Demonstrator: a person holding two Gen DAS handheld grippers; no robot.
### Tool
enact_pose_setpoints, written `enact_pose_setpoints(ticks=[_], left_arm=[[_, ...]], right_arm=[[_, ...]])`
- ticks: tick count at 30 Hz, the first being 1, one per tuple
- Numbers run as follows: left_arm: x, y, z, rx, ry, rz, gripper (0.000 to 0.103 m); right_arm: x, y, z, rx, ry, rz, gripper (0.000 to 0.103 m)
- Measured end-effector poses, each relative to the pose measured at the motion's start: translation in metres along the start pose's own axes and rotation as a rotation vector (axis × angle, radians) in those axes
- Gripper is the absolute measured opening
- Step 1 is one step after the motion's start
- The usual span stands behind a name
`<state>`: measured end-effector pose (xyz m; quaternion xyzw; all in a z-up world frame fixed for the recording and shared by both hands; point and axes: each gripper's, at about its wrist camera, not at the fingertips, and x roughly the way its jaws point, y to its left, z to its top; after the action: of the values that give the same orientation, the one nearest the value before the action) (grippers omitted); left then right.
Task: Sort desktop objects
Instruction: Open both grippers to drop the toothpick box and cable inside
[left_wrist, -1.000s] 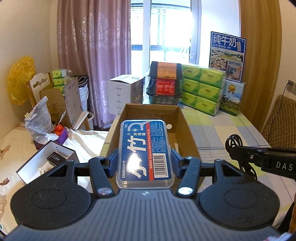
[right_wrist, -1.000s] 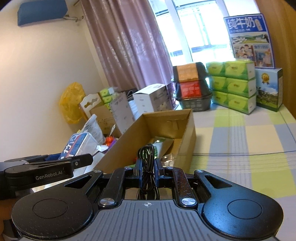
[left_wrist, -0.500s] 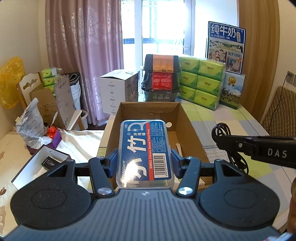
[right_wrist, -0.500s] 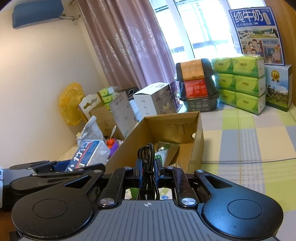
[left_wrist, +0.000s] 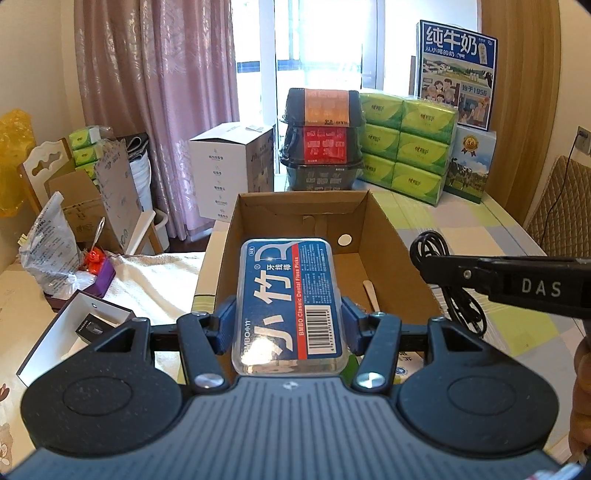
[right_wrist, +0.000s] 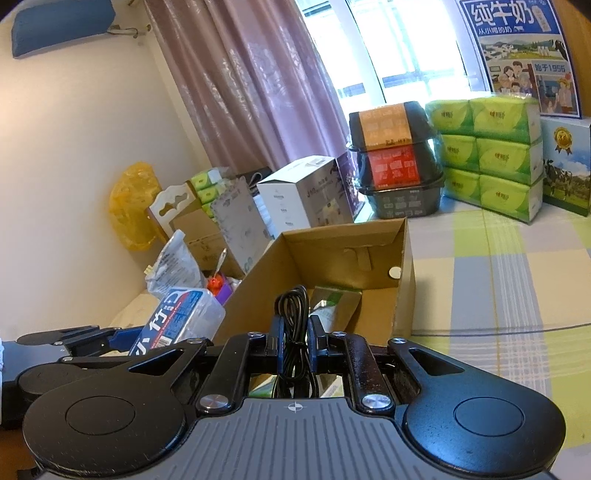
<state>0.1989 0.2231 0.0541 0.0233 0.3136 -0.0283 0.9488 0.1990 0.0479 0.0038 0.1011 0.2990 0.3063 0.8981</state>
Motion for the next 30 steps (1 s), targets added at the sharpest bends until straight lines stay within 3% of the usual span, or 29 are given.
enact_pose_setpoints(ticks=[8,11,13,25,30], left_arm=[[0.028,0.008,0.007,-0.02,0.022,-0.032,0.052],[0.036,0.011,0.006,-0.041,0.022,-0.033,0.062],[0.036,0.015,0.005,-0.061,0.016,-0.029,0.062],[0.017,0.029,-0.009,-0.125,-0.002,-0.003,0.067],[0.001,0.028,-0.015,-0.141,-0.016,0.014,0.079]], right_arm=[[0.024,-0.014,0.005,0.023,0.007,-0.008,0.009],[0.032,-0.02,0.005,0.04,0.014,-0.01,0.009],[0.036,-0.023,0.004,0.05,0.019,-0.009,0.009],[0.039,-0.034,0.005,0.099,0.001,0.002,0.01],[0.024,-0.038,0.001,0.119,0.009,-0.018,0.014]])
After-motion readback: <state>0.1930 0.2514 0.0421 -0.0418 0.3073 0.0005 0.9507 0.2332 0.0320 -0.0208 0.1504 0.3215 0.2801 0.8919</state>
